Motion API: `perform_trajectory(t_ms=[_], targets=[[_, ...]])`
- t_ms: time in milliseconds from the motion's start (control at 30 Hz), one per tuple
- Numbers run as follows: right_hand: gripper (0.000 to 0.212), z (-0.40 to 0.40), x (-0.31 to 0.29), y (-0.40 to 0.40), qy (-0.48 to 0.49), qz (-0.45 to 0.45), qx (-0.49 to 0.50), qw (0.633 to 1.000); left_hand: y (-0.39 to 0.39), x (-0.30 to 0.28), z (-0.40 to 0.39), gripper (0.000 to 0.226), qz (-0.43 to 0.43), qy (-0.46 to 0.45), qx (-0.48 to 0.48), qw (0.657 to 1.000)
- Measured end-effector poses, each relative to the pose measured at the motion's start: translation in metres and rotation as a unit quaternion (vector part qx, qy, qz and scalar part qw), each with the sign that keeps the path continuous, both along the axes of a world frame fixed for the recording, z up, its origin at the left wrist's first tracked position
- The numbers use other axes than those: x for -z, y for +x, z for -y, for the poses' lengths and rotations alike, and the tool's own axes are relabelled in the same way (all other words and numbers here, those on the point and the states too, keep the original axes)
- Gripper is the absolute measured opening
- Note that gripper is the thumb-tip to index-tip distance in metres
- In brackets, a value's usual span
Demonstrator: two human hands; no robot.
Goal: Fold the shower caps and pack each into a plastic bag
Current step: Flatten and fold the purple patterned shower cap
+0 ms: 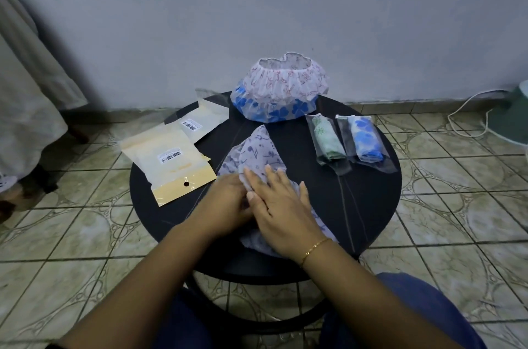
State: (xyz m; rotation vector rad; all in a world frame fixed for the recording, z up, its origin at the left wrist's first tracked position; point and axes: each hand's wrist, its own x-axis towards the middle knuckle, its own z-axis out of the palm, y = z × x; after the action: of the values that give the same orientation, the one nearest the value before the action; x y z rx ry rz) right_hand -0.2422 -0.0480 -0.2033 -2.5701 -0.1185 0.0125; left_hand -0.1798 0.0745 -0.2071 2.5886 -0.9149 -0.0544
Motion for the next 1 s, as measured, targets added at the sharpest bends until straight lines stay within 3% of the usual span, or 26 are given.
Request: perform_trajectory(t_ms=[100,167,267,367,467,567,700,800,900,1000], targets=[[0.05,0.002,0.006,0.002,-0.024,-0.018,-0.01,1.0,0.009,0.019,-0.024,0.058,0.05,0.028,0.033,0.998],[0.056,-0.003,0.01,0.001,-0.032,-0.027,-0.034,0.999,0.006,0.029,-0.027,0.075,-0.008,0.101,-0.001,0.995],[0.058,-0.007,0.017,0.0,-0.028,-0.029,-0.068,0.997,0.006,0.038,-0.021,0.07,-0.027,0.174,-0.017,0.984],[0.05,-0.003,0.021,-0.003,0.035,0.008,-0.067,0.997,0.003,0.038,-0.015,0.085,-0.008,0.183,-0.021,0.983],[0.048,0.004,0.019,-0.007,0.149,0.055,-0.007,0.987,-0.002,0.033,-0.006,0.1,-0.03,0.165,-0.036,0.985],[0.048,0.015,0.014,-0.005,0.174,0.032,-0.001,0.984,-0.001,0.031,-0.002,0.108,-0.048,0.159,-0.032,0.986],[0.066,0.032,0.01,-0.004,0.033,-0.033,-0.08,0.996,0.001,0.029,-0.004,0.113,-0.073,0.158,-0.018,0.985],[0.061,0.034,0.013,-0.009,-0.054,-0.054,-0.108,0.991,0.001,0.027,-0.005,0.12,-0.073,0.159,-0.004,0.985],[0.055,0.033,0.018,-0.016,-0.108,-0.052,-0.117,0.986,0.007,0.026,-0.009,0.137,-0.084,0.16,0.02,0.983],[0.072,0.033,0.024,-0.019,-0.138,-0.035,-0.12,0.982,0.017,0.033,-0.018,0.155,-0.126,0.087,-0.002,0.988]])
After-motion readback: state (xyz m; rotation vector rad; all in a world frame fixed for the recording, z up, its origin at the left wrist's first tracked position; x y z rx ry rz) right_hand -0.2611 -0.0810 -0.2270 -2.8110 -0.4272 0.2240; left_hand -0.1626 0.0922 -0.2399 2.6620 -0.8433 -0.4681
